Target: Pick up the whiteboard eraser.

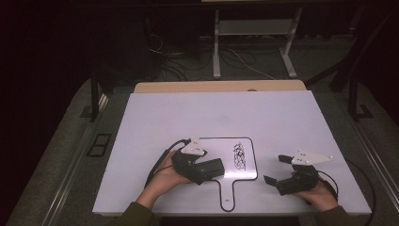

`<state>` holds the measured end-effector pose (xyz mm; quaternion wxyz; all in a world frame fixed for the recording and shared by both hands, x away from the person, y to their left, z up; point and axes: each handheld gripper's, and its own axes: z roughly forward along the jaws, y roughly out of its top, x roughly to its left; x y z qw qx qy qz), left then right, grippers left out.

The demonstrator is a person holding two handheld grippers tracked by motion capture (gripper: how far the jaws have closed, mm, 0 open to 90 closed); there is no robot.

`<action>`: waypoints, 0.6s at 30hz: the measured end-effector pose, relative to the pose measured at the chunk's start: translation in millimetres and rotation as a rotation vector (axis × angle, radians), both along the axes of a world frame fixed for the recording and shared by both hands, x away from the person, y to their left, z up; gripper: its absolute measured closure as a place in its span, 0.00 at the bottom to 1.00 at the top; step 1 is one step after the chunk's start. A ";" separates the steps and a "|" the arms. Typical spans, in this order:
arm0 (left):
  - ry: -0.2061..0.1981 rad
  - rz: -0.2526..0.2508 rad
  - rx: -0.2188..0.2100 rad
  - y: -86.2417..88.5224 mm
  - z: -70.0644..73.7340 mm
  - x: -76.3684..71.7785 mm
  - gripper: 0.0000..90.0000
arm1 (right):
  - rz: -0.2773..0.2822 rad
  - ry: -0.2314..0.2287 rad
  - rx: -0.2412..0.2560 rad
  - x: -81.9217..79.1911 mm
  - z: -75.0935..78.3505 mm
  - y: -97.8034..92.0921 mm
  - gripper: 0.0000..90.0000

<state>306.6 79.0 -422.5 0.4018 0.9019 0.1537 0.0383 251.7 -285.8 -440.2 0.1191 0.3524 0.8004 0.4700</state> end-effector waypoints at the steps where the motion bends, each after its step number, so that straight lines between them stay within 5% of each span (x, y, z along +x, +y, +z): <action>1: 0.003 0.001 0.008 -0.3 -0.9 -0.2 0.16 | 0.002 -0.001 -0.001 0.1 0.0 0.0 0.00; 12: 0.001 -0.008 0.090 -1.2 -6.8 -1.0 0.23 | 0.005 -0.001 -0.003 0.0 -0.3 0.1 0.00; 18: 0.005 -0.009 0.094 -0.1 -8.6 -0.4 0.28 | 0.004 0.000 -0.002 -0.3 -0.1 0.0 0.00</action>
